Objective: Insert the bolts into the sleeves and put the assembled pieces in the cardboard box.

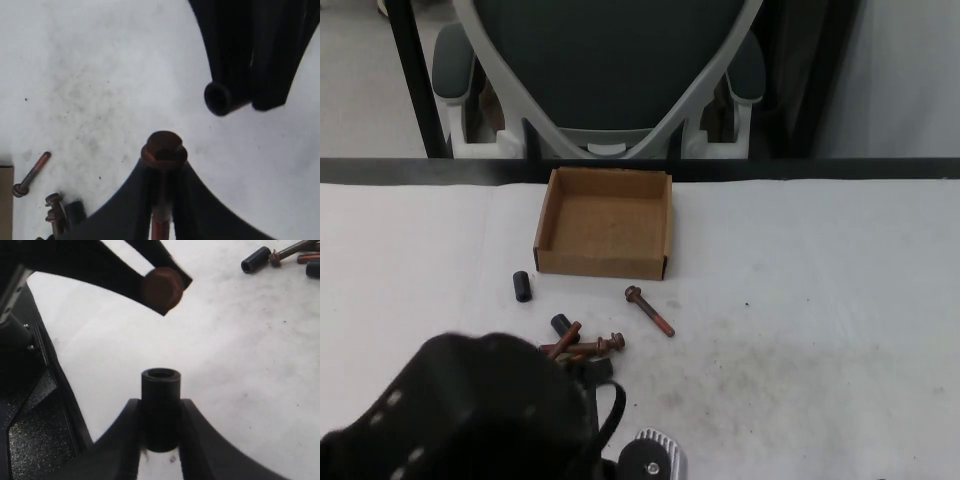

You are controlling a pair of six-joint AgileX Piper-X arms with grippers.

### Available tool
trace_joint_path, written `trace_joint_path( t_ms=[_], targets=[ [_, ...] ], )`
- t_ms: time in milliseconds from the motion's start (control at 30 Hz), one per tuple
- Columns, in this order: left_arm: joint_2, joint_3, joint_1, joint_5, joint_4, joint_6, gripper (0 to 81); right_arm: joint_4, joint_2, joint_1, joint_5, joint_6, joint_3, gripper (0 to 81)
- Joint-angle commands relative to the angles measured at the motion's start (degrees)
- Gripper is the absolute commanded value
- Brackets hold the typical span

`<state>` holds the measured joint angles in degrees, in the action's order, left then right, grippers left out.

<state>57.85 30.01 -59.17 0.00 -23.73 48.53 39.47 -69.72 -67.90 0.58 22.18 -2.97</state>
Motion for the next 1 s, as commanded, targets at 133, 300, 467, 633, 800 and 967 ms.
trace_joint_path(
  t_ms=[133, 300, 467, 633, 800, 967],
  targets=[
    [-8.72, -8.04, -3.71, -6.12, 10.53, -14.14, 0.8, -2.74, 5.16, -3.01, 5.83, -1.53, 0.02, 0.2],
    [-14.18, -13.17, -6.24, -9.85, 19.23, -23.06, 0.8, -7.6, 9.78, -5.09, 10.48, -3.1, 0.02, 0.2],
    [-17.63, -13.87, -8.14, -11.99, 21.5, -28.37, 0.8, -12.41, 13.94, -6.83, 14.95, -4.62, 0.02, 0.2],
    [-19.39, -16.63, -8.1, -12.36, 32.72, -39.45, 0.8, -17.03, 17.05, -8.8, 17.63, -4.78, 0.02, 0.2],
    [-19.23, -18.5, -7.6, -12.36, 37.26, -45.72, 0.8, -18.21, 17.76, -9.9, 19.33, -6.17, -0.22, 0.2],
    [-19.23, -18.49, -4.42, -12.14, 39.33, -47.22, 0.8, -18.21, 17.76, -9.75, 19.35, -9.32, -1.39, 0.2]
  ],
)
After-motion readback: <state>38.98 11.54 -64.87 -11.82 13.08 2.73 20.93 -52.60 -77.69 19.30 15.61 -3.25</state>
